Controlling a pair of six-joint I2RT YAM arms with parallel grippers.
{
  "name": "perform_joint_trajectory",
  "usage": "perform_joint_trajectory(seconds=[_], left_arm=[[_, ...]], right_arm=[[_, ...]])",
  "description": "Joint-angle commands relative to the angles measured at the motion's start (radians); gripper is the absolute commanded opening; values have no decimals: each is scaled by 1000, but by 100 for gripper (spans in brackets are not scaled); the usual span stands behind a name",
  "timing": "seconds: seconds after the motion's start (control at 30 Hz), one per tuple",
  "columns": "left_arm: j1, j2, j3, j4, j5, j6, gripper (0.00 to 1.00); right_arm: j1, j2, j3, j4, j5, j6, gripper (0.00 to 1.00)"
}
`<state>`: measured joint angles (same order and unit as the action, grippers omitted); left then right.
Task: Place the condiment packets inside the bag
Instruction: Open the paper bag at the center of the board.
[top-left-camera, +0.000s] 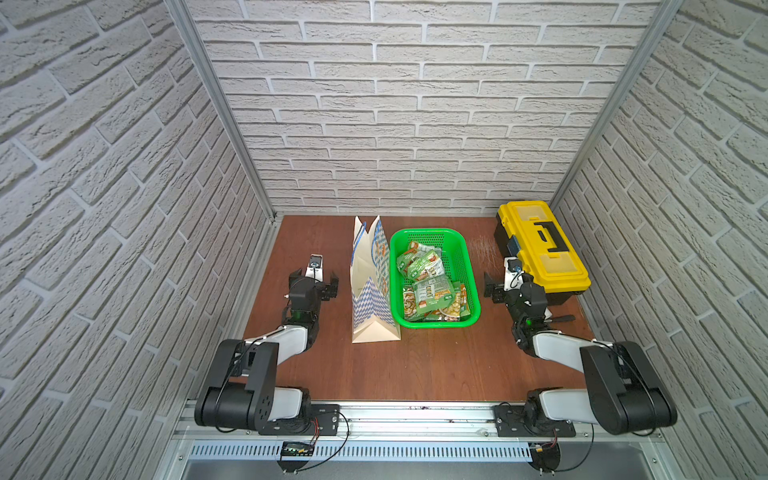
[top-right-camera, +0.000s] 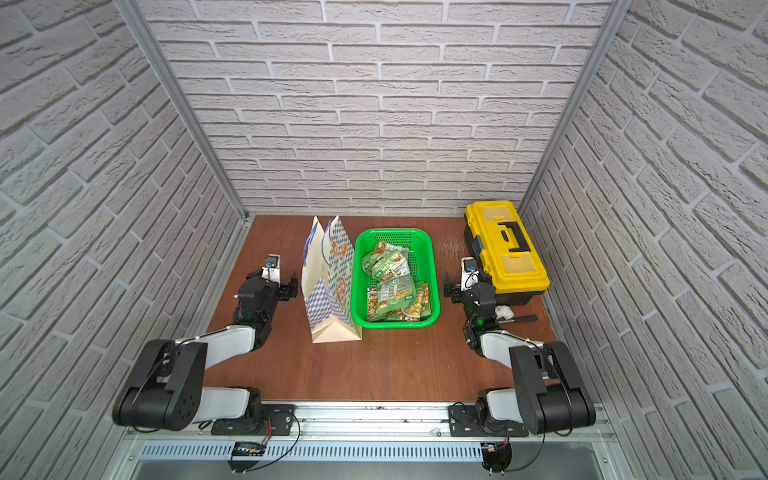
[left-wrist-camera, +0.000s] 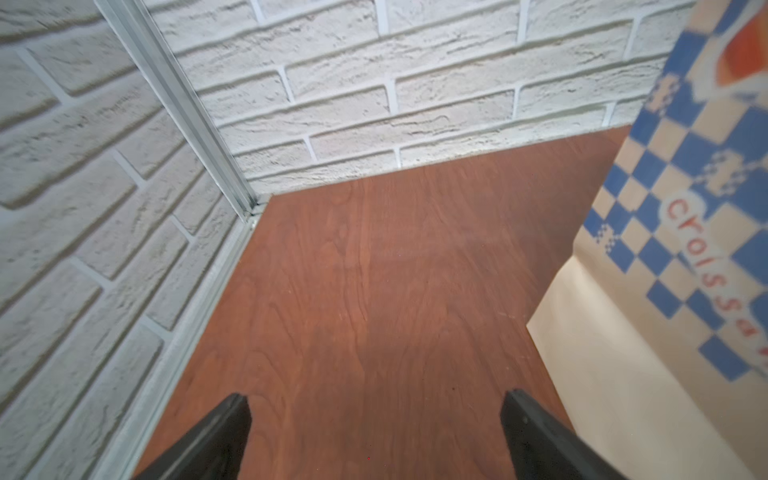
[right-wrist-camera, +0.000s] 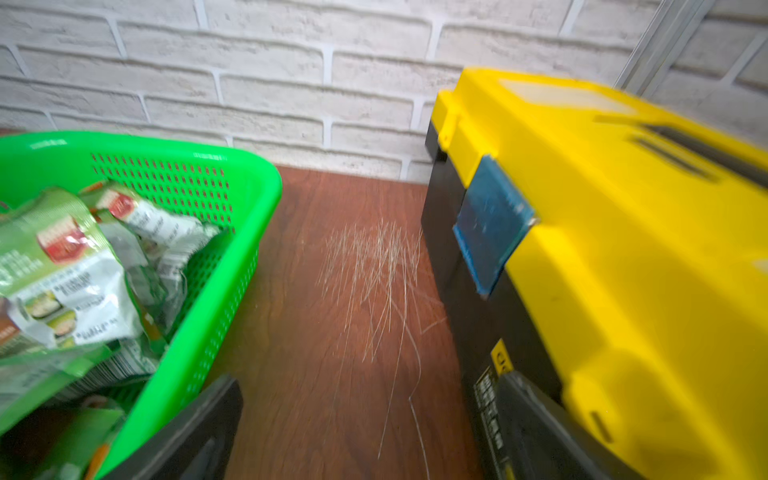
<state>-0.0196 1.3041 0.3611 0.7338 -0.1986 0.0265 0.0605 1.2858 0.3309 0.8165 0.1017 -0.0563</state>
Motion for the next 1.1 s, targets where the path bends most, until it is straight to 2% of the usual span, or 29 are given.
perform_joint_trajectory(seconds=[0.0,0.13,0.27,0.4,0.47,0.57,0.67,0.8,0.87,0.97,1.07], left_arm=[[-24,-78,54,-150,-94,17,98],[-57,-193,129,-342,-100,-4,98],[-91,-313,132,-395,-16,-75,98],[-125,-411,184,-545,-23,-256,98],[-128,-463,240,-681,1,-380,98],[-138,-521,332,-896,30,-494,98],[-138,-573,385,-992,124,-508,98],[-135,-668,389,-990,280,-527,98],[-134,-700,410,-1024,295,-585,98],[-127,-698,447,-1068,324,-688,98],[-115,-646,499,-1033,493,-701,98]], right_arm=[[15,-126,3,-60,6,55,99],[16,-284,22,-178,-26,222,99],[16,-413,90,-386,-58,308,99],[16,-497,203,-653,-105,366,99],[14,-525,262,-805,-122,388,99],[14,-559,317,-951,-158,415,99],[11,-589,336,-1030,-249,451,99],[11,-616,345,-1025,-415,513,99],[12,-593,380,-1022,-497,543,99],[22,-533,421,-955,-610,599,99],[80,-453,493,-939,-610,613,99]])
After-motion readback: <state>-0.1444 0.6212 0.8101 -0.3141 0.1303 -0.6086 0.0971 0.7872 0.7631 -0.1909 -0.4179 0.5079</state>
